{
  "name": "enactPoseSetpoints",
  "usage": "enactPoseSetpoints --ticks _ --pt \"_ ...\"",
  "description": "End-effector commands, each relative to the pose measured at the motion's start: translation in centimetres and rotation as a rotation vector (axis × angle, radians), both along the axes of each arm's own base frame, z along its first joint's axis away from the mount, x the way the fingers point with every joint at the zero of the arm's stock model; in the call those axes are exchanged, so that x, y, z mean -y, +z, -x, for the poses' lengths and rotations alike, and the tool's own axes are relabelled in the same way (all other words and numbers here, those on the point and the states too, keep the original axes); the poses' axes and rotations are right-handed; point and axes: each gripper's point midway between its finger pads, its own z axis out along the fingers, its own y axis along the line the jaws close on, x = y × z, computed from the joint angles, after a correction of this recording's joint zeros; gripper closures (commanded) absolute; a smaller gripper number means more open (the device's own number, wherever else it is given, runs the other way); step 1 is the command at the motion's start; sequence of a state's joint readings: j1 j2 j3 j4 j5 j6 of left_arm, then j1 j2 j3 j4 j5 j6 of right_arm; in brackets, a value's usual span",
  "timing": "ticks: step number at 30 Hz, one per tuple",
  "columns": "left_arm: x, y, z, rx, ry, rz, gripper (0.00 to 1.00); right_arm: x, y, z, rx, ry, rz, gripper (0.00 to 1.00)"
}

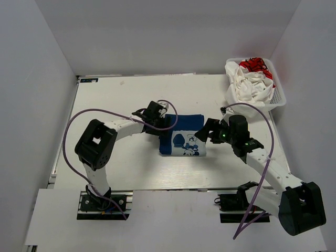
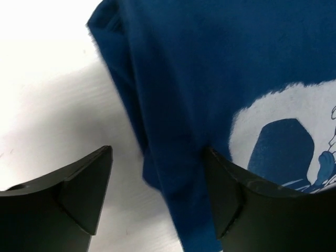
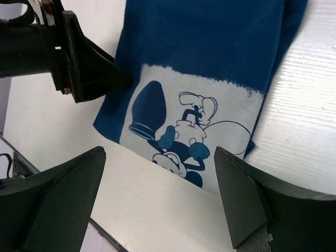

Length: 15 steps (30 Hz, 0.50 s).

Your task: Fold and stack the t-shirts

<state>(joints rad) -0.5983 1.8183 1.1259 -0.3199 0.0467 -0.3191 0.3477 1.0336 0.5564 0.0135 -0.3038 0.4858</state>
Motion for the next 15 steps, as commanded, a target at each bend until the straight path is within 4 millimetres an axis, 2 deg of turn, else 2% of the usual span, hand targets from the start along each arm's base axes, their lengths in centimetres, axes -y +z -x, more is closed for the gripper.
enactPoseSetpoints --ticks 1,2,3,5,6,7,8,9,10,11,12,14,15 --pt "1.5 1.2 -1.2 0.027 -0.039 0.029 0.21 1.0 -1.4 0.0 -0.034 -0.032 0.055 0.1" --pt "1.6 0.9 -1.3 0.018 -0.039 0.023 0.25 1.0 -1.6 0.1 -0.042 -0.033 0.059 0.1" --pt "1.5 0.5 -1.2 0.009 -0.039 0.017 0.33 1.2 -2.0 0.3 -0.052 -0.04 0.068 0.1" --pt "1.7 -0.8 -0.7 -0.025 -0.062 0.013 0.43 1.6 -2.2 0.1 -0.054 -0.058 0.081 0.1" --pt "2.1 -0.9 -0.7 -0.024 -0.081 0.027 0.58 1.8 -2.1 0.0 -0.045 -0.068 0.093 0.1" --pt "2.6 -0.6 -0.7 -0.039 -0.102 0.074 0.66 2.3 -2.5 -0.2 -0.05 -0.092 0.11 0.1" --pt "3.0 -1.6 -0.2 -0.071 -0.122 0.09 0.74 2.4 -2.5 -0.3 -0.046 -0.097 0.119 0.1" --pt "2.6 -1.9 -0.4 -0.076 -0.119 0.084 0.93 2.9 -2.7 -0.6 -0.048 -0.124 0.137 0.1" --pt "2.1 -2.2 -0.8 -0.07 -0.098 0.052 1.0 3.0 -2.5 -0.7 -0.044 -0.125 0.143 0.1" --pt "1.6 -1.8 -1.7 -0.053 -0.074 0.036 1.0 3.1 -2.7 -0.7 -0.051 -0.133 0.148 0.1" --pt "1.1 -2.2 -1.7 -0.06 -0.069 0.001 1.0 3.4 -2.7 -0.9 -0.047 -0.152 0.159 0.1" --pt "0.8 -0.6 -3.6 -0.016 -0.073 -0.006 1.0 3.5 -2.4 -1.3 -0.04 -0.17 0.152 0.1" --pt "0.0 0.7 -5.2 0.03 -0.077 -0.041 1.0 3.5 -2.2 -1.5 -0.033 -0.171 0.154 0.1"
